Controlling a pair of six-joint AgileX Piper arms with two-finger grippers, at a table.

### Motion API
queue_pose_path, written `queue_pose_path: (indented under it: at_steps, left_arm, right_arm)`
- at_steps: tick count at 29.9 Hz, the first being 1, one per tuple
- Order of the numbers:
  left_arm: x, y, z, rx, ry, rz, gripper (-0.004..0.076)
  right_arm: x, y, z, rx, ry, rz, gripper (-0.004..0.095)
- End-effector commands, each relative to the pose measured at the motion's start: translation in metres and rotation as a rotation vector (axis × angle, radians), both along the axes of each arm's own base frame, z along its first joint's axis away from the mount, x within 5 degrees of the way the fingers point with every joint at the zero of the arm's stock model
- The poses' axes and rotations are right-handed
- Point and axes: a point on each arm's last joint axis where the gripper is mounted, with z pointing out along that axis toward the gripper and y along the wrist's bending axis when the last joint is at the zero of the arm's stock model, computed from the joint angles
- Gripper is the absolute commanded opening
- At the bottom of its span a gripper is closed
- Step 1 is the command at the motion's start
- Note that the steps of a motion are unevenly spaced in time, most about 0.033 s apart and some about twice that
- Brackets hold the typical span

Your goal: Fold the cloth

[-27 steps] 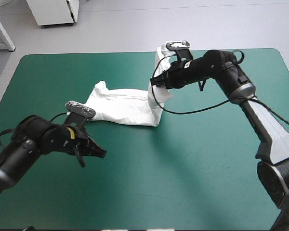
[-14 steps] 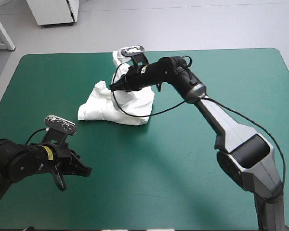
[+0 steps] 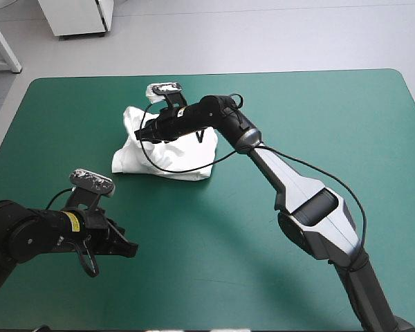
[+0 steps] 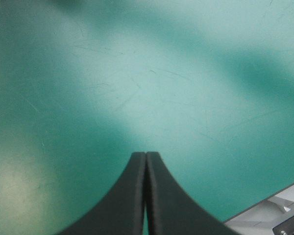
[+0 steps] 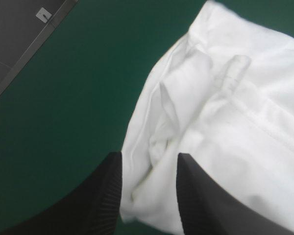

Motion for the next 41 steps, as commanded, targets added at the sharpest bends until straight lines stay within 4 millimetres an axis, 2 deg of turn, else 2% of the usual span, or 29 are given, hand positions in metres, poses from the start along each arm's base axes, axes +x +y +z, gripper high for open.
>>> queue_pose_path:
  at_steps: [1, 11, 16, 24, 31, 34, 41]
  left_arm:
    - [0.001, -0.002, 0.011, -0.058, -0.066, 0.008, -0.0022]
    - [0.001, -0.003, 0.011, -0.065, -0.066, 0.007, -0.0022]
    - [0.001, -0.003, 0.011, -0.079, -0.056, 0.025, -0.0022]
    - [0.001, -0.004, 0.011, -0.085, -0.052, 0.029, -0.0022]
    - [0.001, -0.004, 0.011, -0.085, -0.052, 0.029, -0.0022]
    - [0.001, -0.004, 0.011, -0.087, -0.051, 0.028, -0.0022]
    - [0.003, -0.003, 0.012, -0.082, -0.071, 0.032, -0.0022]
  right_arm:
    - [-0.015, -0.012, 0.059, 0.093, -0.092, 0.007, 0.0403]
    - [-0.017, -0.030, 0.049, -0.168, -0.024, -0.050, 0.0396]
    - [-0.012, -0.052, 0.040, -0.291, 0.065, -0.075, 0.0396]
    - [0.008, -0.094, 0.056, -0.275, 0.066, -0.199, 0.0396]
    - [0.018, -0.109, 0.056, -0.262, 0.083, -0.234, 0.0396]
    - [0.021, -0.112, 0.046, -0.290, 0.104, -0.243, 0.0396]
    - [0.026, -0.116, 0.006, -0.350, 0.231, -0.223, 0.0397]
